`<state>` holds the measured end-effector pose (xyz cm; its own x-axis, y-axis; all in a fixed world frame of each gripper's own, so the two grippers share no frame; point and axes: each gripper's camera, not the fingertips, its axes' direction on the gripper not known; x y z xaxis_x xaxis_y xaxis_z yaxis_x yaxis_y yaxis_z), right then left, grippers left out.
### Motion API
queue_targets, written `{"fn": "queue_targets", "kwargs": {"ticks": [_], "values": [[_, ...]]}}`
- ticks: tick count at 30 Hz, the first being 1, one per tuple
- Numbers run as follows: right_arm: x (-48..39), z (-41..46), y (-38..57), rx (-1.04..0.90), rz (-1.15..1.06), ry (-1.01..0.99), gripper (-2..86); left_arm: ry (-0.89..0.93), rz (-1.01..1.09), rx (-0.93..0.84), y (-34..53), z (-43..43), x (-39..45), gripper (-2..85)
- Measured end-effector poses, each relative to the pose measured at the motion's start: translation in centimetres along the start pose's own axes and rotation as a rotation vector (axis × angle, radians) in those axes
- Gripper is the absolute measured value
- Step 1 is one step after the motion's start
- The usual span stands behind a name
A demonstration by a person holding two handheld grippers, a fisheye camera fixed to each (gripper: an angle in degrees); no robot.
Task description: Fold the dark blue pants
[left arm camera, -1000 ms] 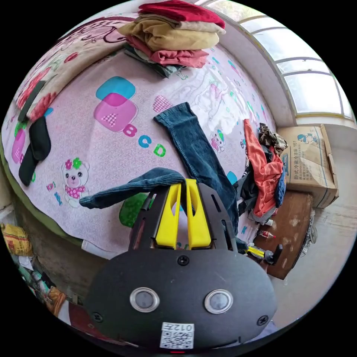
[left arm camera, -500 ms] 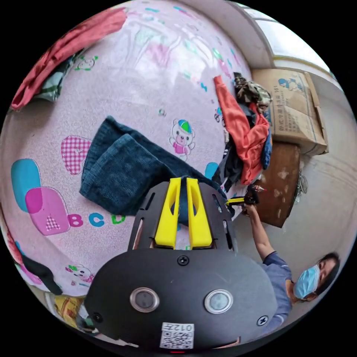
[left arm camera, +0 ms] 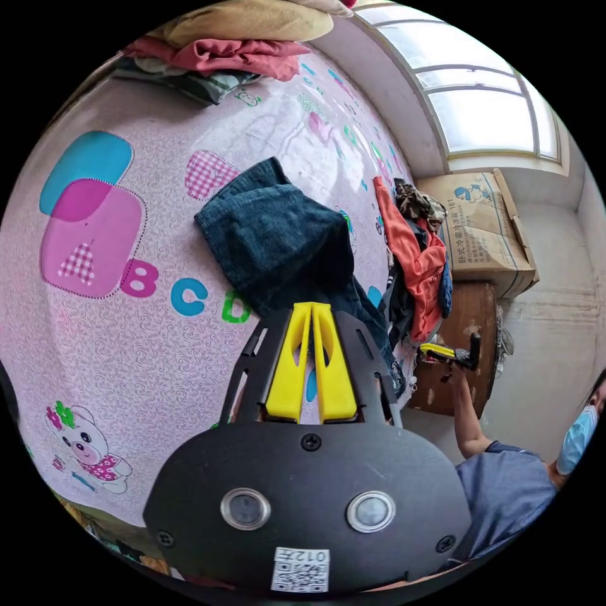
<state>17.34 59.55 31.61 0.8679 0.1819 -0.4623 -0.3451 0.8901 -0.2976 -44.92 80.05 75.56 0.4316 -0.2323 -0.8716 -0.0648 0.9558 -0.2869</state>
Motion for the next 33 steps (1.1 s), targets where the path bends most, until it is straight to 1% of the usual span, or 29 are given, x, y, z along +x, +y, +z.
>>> {"fn": "queue_targets", "kwargs": {"ticks": [2, 3, 4, 5, 6, 8, 11, 13, 15, 16, 19, 21, 24, 25, 26, 27, 29, 31, 32, 33], "values": [[-5.9, 0.9, -6.8, 0.140, -0.108, -0.206, 5.6, 0.077, 0.013, 0.117, 2.8, 0.2, -0.9, 0.3], [-7.4, 1.6, -8.7, 0.157, -0.130, -0.248, 5.8, 0.093, 0.020, 0.148, 3.4, 0.2, -0.9, 0.3], [-10.4, 3.4, -12.7, 0.181, -0.165, -0.317, 6.2, 0.097, 0.036, 0.209, 4.4, 0.3, -0.9, 0.2], [-13.4, 5.6, -16.6, 0.172, -0.200, -0.388, 6.5, 0.062, 0.059, 0.259, 5.2, 0.4, -0.5, 0.2], [-14.8, 6.9, -18.7, 0.153, -0.217, -0.421, 6.7, 0.028, 0.070, 0.273, 5.4, 0.7, -0.3, 0.2], [-20.2, 12.3, -26.2, 0.058, -0.253, -0.460, 7.3, -0.197, 0.160, 0.255, 5.9, 2.4, 1.6, 0.1], [-24.3, 18.5, -33.8, -0.076, -0.215, -0.489, 8.8, -0.355, 0.272, 0.209, 6.2, 5.2, 3.4, 0.2], [-26.0, 20.9, -36.8, -0.112, -0.187, -0.508, 9.6, -0.420, 0.280, 0.198, 6.5, 6.6, 3.6, 0.2], [-27.5, 23.4, -39.2, -0.194, -0.167, -0.553, 10.6, -0.429, 0.276, 0.177, 6.7, 7.8, 3.2, 0.4], [-28.4, 25.0, -40.4, -0.247, -0.152, -0.575, 10.3, -0.406, 0.263, 0.162, 6.8, 8.5, 2.7, 0.4], [-30.5, 26.8, -42.0, -0.263, -0.142, -0.629, 5.0, -0.356, 0.255, 0.176, 7.7, 8.7, 2.3, 0.4], [-32.3, 26.2, -42.5, -0.242, -0.181, -0.621, 2.6, -0.339, 0.270, 0.207, 8.4, 7.8, 2.7, 0.3], [-36.9, 22.5, -42.5, -0.206, -0.336, -0.606, 1.3, -0.322, 0.286, 0.272, 9.3, 5.3, 3.7, 0.3], [-39.0, 20.9, -42.5, -0.200, -0.421, -0.586, 1.0, -0.322, 0.292, 0.307, 9.6, 4.3, 4.2, 0.3], [-40.7, 20.0, -42.7, -0.190, -0.494, -0.519, 0.9, -0.332, 0.313, 0.343, 9.9, 3.6, 4.8, 0.3], [-41.3, 20.0, -43.0, -0.190, -0.518, -0.465, 0.9, -0.339, 0.321, 0.355, 10.0, 3.4, 5.0, 0.3], [-42.0, 22.8, -44.4, -0.202, -0.568, -0.280, 0.8, -0.355, 0.323, 0.357, 9.6, 3.8, 5.3, 0.3], [-41.8, 26.1, -45.1, -0.259, -0.539, -0.201, 0.8, -0.368, 0.301, 0.319, 8.8, 5.0, 5.1, 0.3], [-42.0, 26.6, -44.8, -0.224, -0.551, -0.146, 0.9, -0.375, 0.290, 0.291, 8.1, 5.8, 5.0, 0.3], [-42.3, 26.4, -44.5, -0.202, -0.556, -0.135, 0.9, -0.382, 0.293, 0.279, 7.8, 6.2, 5.1, 0.2]]}}
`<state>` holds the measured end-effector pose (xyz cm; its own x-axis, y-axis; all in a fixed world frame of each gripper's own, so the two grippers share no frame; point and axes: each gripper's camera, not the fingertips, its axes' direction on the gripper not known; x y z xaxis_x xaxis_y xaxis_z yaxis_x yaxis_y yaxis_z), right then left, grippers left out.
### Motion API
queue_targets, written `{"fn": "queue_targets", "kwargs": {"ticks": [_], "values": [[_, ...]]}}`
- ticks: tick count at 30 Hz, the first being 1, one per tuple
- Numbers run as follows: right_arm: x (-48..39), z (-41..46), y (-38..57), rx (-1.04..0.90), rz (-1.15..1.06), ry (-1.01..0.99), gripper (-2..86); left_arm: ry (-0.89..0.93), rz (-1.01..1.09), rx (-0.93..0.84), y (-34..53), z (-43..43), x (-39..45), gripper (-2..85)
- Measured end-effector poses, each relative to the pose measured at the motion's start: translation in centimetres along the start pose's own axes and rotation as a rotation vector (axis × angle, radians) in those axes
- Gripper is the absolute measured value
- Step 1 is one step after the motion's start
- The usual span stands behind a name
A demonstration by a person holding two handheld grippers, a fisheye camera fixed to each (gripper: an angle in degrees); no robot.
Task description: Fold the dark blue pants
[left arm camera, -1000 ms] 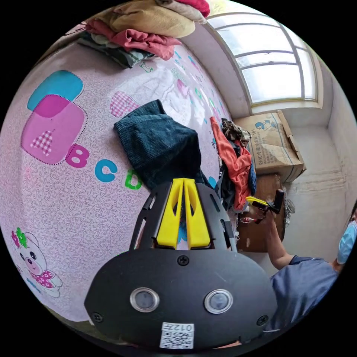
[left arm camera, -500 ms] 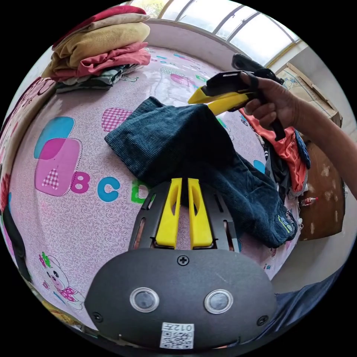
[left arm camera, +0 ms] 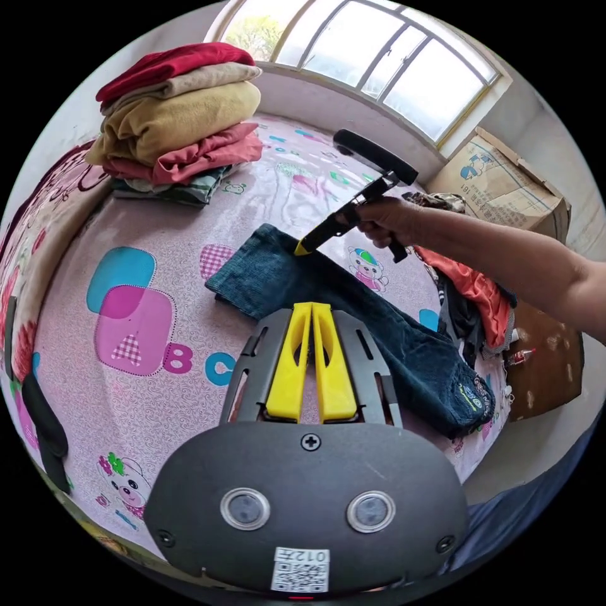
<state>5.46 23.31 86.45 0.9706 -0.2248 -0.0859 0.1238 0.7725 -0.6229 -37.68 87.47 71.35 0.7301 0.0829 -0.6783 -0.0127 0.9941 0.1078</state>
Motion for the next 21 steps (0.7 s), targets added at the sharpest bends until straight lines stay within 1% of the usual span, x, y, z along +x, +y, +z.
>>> {"fn": "queue_targets", "kwargs": {"ticks": [2, 4, 6, 8, 9, 11, 12, 14, 15, 16, 17, 19, 21], "values": [[-1.9, -0.9, 1.2, 0.062, -0.007, 0.045, 1.1, -0.035, 0.029, -0.035, -1.0, 1.5, 0.4, 0.2], [-2.8, -2.4, 2.5, 0.077, 0.004, 0.063, 1.3, -0.038, 0.059, -0.054, -2.1, 2.9, 0.6, 0.2], [-3.8, -5.9, 5.3, 0.176, 0.036, 0.079, 1.2, -0.057, 0.066, -0.112, -3.3, 5.0, 0.5, 0.2], [-6.0, -11.8, 11.7, 0.343, 0.066, 0.103, 0.7, -0.136, 0.094, -0.221, -4.3, 8.5, 0.5, 0.1], [-6.8, -13.2, 13.8, 0.379, 0.074, 0.130, 0.5, -0.139, 0.104, -0.246, -4.4, 9.3, 0.5, 0.0], [-10.8, -16.9, 23.2, 0.471, 0.116, 0.315, 0.3, -0.118, 0.127, -0.242, -4.3, 10.3, 0.7, -0.1], [-11.7, -17.4, 25.6, 0.478, 0.135, 0.365, 0.3, -0.116, 0.133, -0.242, -4.2, 10.4, 0.8, -0.1], [-15.0, -17.4, 35.8, 0.444, 0.266, 0.560, 0.3, -0.144, 0.167, -0.245, -3.9, 10.8, 2.0, -0.1], [-15.5, -17.0, 38.3, 0.425, 0.314, 0.582, 0.3, -0.160, 0.177, -0.248, -3.9, 10.9, 2.5, -0.1], [-15.9, -15.8, 43.4, 0.393, 0.424, 0.559, 0.3, -0.196, 0.184, -0.248, -3.9, 10.8, 3.5, -0.1], [-16.1, -14.3, 48.0, 0.368, 0.510, 0.479, 0.5, -0.228, 0.191, -0.217, -3.8, 10.1, 4.9, -0.1], [-16.7, -12.1, 53.3, 0.365, 0.596, 0.389, 0.8, -0.186, 0.225, -0.170, -3.5, 8.8, 7.4, 0.0], [-17.6, -10.8, 55.5, 0.381, 0.585, 0.378, 1.5, -0.134, 0.258, -0.174, -2.8, 8.4, 10.1, 0.0]]}}
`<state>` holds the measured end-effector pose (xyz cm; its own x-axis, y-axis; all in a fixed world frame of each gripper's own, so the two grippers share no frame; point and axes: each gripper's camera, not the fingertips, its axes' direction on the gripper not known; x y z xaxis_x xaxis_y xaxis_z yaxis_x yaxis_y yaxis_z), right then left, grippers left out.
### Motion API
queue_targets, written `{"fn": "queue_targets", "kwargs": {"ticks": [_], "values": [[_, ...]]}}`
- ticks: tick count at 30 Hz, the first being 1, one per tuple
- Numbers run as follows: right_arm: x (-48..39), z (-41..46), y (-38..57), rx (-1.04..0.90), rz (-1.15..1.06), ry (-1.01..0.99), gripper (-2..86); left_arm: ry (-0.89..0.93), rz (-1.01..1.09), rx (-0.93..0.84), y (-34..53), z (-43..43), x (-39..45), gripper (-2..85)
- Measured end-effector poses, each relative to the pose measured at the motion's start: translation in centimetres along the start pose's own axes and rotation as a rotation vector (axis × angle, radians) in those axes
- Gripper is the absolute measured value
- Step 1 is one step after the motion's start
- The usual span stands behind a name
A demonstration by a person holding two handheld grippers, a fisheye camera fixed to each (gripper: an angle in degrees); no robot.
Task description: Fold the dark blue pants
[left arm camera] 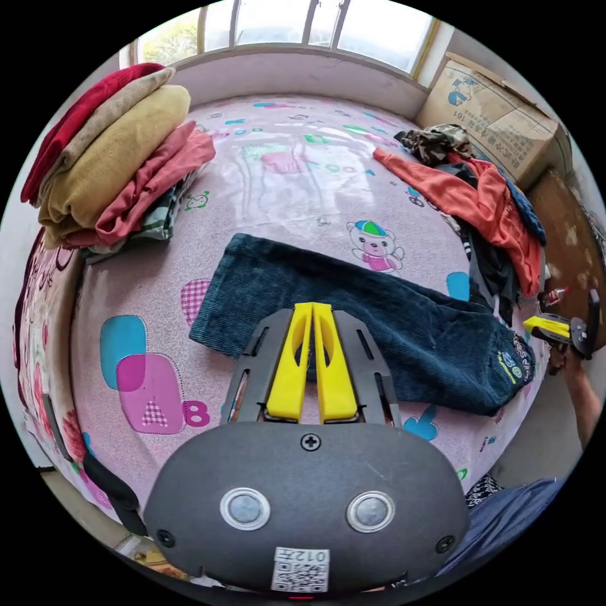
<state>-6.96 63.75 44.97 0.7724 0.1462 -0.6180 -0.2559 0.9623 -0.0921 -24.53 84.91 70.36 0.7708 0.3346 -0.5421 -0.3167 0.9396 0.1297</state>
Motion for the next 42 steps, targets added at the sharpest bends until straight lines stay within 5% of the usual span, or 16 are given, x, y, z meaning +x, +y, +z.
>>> {"fn": "queue_targets", "kwargs": {"ticks": [10, 20, 23, 28, 33, 37, 42], "values": [[4.9, 4.3, -10.1, -0.109, -0.328, -0.338, 8.8, -0.150, -0.022, -0.187, 0.4, 6.1, 5.6, 0.1], [8.2, 5.5, -14.7, -0.266, -0.400, -0.526, 2.3, -0.106, -0.066, -0.201, 0.2, 7.9, 7.1, 0.2], [11.5, 2.0, -15.7, -0.166, -0.323, -0.466, 1.6, -0.070, -0.101, -0.231, -0.3, 8.4, 7.2, 0.2], [12.3, 6.2, -15.8, -0.303, -0.253, -0.394, 1.6, -0.046, -0.077, -0.237, -0.9, 9.1, 8.6, 0.0], [15.7, 0.3, -13.9, -0.159, -0.112, -0.383, 1.9, -0.142, -0.033, -0.261, -1.4, 8.6, 9.5, 0.0], [20.6, -8.7, -6.8, 0.002, 0.033, -0.450, 1.6, -0.255, -0.008, -0.236, -1.7, 7.0, 8.8, 0.1], [21.9, -10.7, 5.3, -0.081, 0.200, -0.294, 0.5, -0.204, 0.027, -0.158, -3.6, 6.4, 10.6, 0.1]]}}
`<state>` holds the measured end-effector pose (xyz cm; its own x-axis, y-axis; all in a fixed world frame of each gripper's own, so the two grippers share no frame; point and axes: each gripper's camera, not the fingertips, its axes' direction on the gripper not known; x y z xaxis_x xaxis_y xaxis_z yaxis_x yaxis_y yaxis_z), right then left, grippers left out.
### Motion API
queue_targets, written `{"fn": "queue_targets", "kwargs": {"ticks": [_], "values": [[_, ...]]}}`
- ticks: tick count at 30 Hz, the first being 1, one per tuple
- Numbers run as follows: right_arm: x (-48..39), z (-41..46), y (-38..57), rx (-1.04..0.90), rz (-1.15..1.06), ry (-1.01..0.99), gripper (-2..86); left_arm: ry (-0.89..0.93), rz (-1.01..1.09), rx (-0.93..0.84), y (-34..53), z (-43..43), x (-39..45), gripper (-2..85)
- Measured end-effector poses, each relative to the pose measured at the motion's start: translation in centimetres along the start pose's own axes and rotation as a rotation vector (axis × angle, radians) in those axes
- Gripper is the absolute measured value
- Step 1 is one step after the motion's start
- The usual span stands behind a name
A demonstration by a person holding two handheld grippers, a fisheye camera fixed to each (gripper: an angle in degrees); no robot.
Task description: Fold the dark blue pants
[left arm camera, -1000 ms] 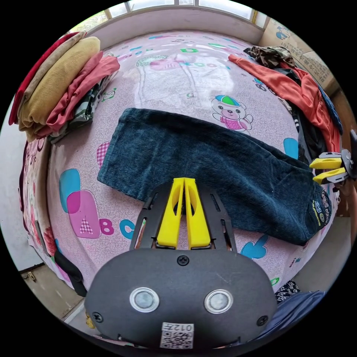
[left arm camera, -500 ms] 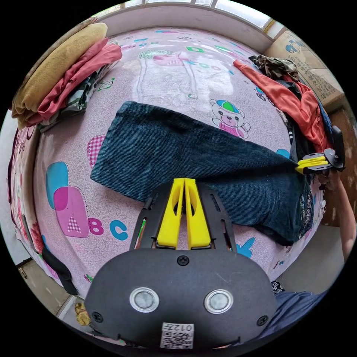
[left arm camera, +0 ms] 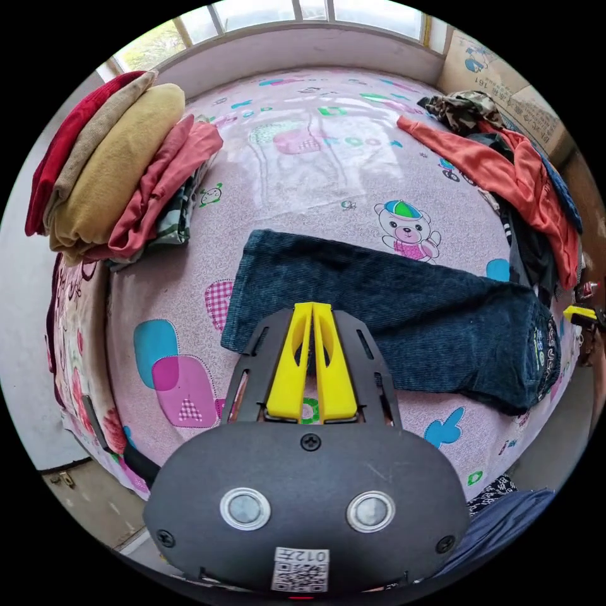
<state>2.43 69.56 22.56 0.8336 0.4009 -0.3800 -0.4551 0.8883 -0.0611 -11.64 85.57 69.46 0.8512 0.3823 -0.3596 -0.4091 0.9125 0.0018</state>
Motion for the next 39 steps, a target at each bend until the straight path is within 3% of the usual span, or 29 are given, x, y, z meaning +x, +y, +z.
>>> {"fn": "queue_targets", "kwargs": {"ticks": [4, 6, 13, 18, 25, 29, 36, 39], "values": [[0.7, 3.0, 7.6, -0.149, 0.118, 0.183, 0.1, -0.060, 0.081, -0.132, -1.5, 3.5, 1.9, 0.1], [-0.3, 3.9, 9.3, -0.196, 0.122, 0.211, 0.0, -0.051, 0.107, -0.117, -1.4, 3.6, 2.0, 0.0], [-5.2, 4.7, 11.8, -0.416, -0.027, 0.288, 0.0, -0.153, 0.381, -0.120, -0.6, 3.4, 4.3, 0.0], [-5.1, 3.4, 13.8, -0.391, -0.036, 0.218, 0.2, 0.010, 0.255, -0.133, -1.1, 3.2, 1.4, 0.1], [-2.0, 1.2, 20.9, -0.190, 0.322, 0.025, 0.2, 0.058, 0.068, -0.136, -0.2, 2.1, -0.6, 0.5], [-3.7, -0.7, 27.3, 0.018, 0.402, 0.024, 0.1, 0.108, -0.006, 0.046, 2.8, -2.8, 1.4, 0.5], [-6.9, -5.3, 39.4, 0.323, 0.477, 0.036, 1.4, 0.343, 0.326, 0.150, 7.1, -6.8, 16.4, 0.4], [-5.0, -4.3, 45.5, 0.389, 0.617, -0.078, 5.6, 0.365, 0.430, 0.059, 8.3, -5.8, 22.2, 0.4]]}}
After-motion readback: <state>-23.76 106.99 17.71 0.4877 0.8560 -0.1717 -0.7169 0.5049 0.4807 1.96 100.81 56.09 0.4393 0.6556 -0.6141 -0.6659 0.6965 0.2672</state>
